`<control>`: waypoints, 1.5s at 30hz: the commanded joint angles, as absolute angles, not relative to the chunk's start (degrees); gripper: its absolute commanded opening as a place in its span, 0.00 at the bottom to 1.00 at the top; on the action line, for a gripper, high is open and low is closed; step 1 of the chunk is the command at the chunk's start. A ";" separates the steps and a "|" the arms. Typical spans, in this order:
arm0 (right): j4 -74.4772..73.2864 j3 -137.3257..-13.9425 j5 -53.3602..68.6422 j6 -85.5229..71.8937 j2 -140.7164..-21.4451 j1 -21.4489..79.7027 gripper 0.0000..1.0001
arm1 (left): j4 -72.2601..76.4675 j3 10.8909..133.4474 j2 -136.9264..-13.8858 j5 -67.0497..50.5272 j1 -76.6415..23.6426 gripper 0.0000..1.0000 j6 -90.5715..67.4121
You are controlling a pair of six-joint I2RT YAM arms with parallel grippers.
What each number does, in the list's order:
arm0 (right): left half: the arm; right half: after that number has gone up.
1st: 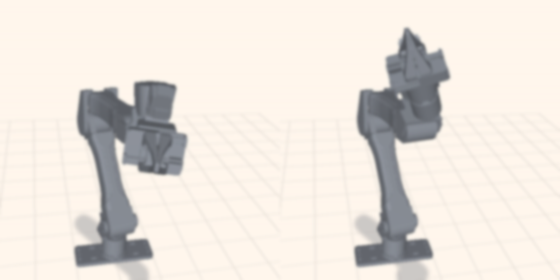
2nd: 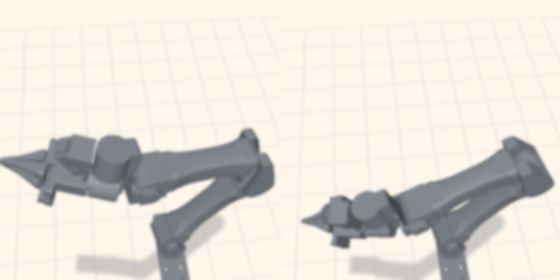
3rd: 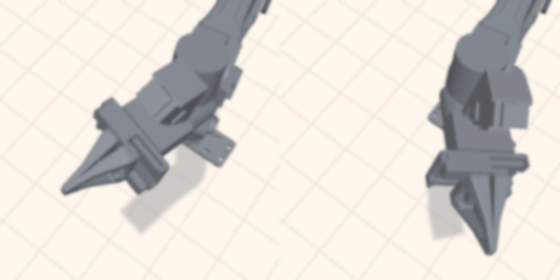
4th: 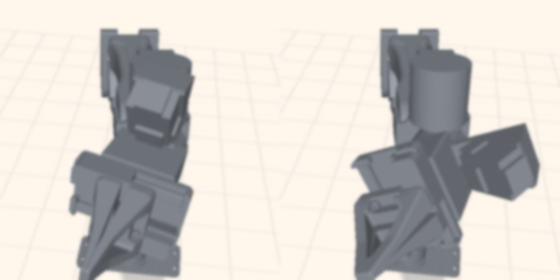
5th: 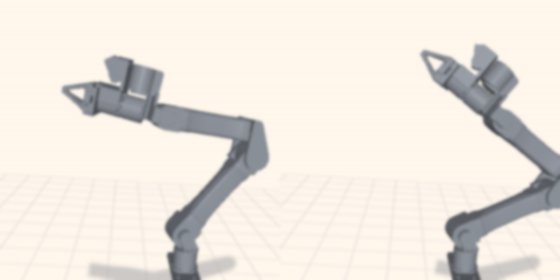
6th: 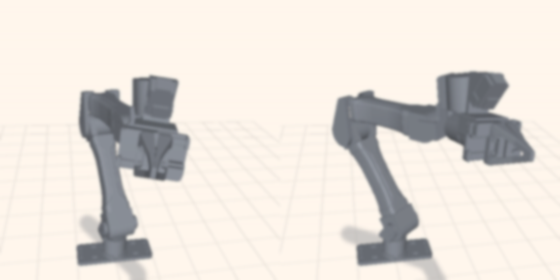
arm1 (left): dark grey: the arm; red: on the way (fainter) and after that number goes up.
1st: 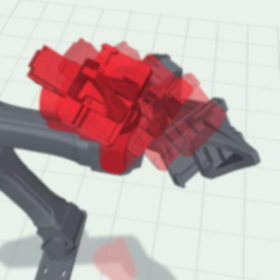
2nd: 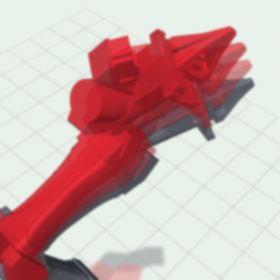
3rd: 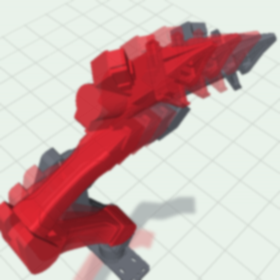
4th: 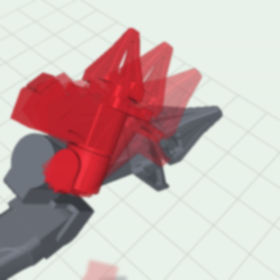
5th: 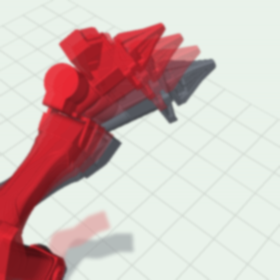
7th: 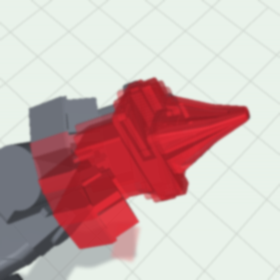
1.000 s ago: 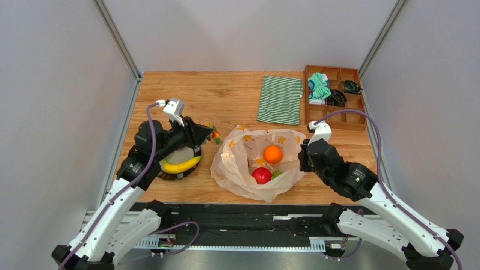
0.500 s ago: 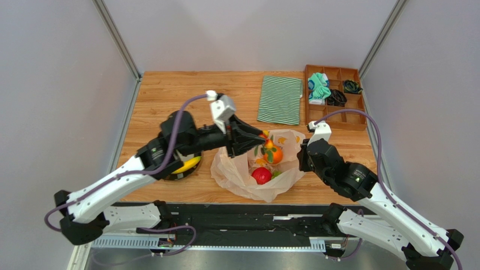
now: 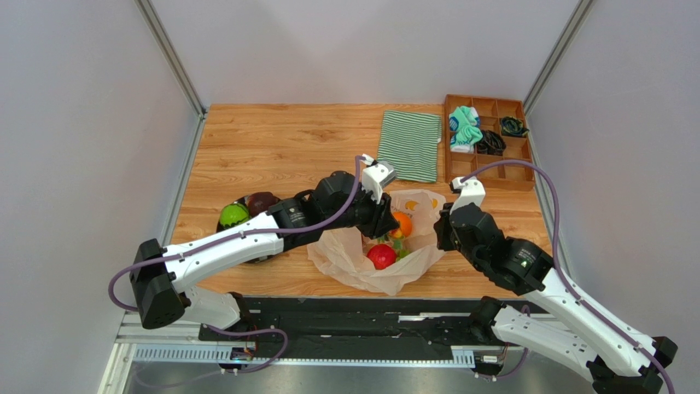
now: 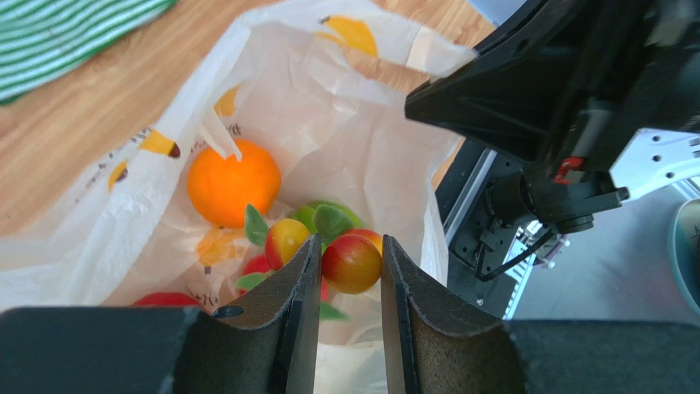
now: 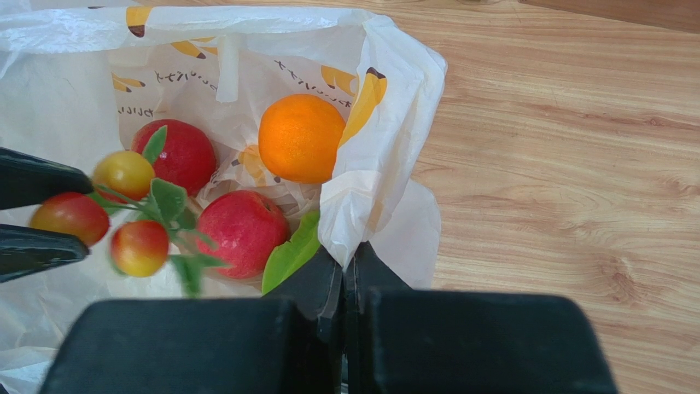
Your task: Place the fruits into the plastic bag
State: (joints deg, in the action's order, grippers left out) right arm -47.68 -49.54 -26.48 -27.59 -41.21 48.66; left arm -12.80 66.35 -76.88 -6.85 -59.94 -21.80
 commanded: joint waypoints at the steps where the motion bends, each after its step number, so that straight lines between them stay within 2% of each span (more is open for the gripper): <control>1: -45.70 -49.31 -27.07 -27.86 -41.31 48.52 0.00 | -13.88 65.65 -78.83 -4.83 -60.64 0.00 -24.43; 8: -45.44 -49.31 -26.81 -27.95 -41.48 48.52 0.00 | -14.94 65.57 -80.51 -5.89 -60.73 0.00 -24.08; 11: -45.44 -49.22 -26.81 -27.95 -41.57 48.52 0.00 | -15.12 65.57 -80.51 -5.71 -60.65 0.12 -24.08; 12: -45.44 -49.31 -26.72 -27.86 -41.57 48.52 0.00 | -15.20 65.57 -80.51 -5.71 -60.73 0.20 -24.00; 14: -45.44 -49.31 -26.72 -27.95 -41.57 48.52 0.00 | -15.29 65.48 -80.42 -5.71 -60.73 0.30 -24.08; 15: -45.44 -49.22 -26.72 -27.95 -41.57 48.52 0.00 | -15.38 65.39 -80.42 -5.63 -60.73 0.42 -24.08; 21: -45.44 -49.13 -26.81 -28.04 -41.49 48.52 0.00 | -15.21 65.39 -80.68 -4.66 -60.73 0.71 -24.08; 24: -45.44 -48.96 -26.72 -28.04 -41.40 48.52 0.00 | -14.77 65.30 -80.77 -5.01 -60.73 0.76 -24.08; 31: -45.62 -48.87 -26.89 -28.21 -41.22 48.52 0.00 | -9.24 63.72 -77.00 -7.99 -60.73 0.79 -20.66; 36: -45.62 -48.78 -26.81 -28.21 -41.05 48.60 0.00 | -5.63 61.53 -70.32 -9.14 -60.73 0.80 -17.23; 41: -46.05 -48.87 -26.98 -28.21 -40.87 48.52 0.00 | -2.46 57.49 -60.32 -3.18 -60.12 0.85 -13.28; 44: -46.06 -48.87 -27.07 -28.21 -40.69 48.52 0.00 | -3.34 55.55 -54.52 -2.90 -55.21 0.86 -15.11; 45: -46.14 -48.87 -27.07 -28.30 -40.61 48.52 0.00 | -3.77 54.94 -53.36 -2.99 -50.84 0.86 -16.25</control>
State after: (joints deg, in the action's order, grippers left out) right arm -47.59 -48.62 -26.48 -27.62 -41.47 48.66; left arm -6.33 56.90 -59.59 -5.37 -58.61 -16.32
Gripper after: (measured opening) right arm 0.010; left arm 0.855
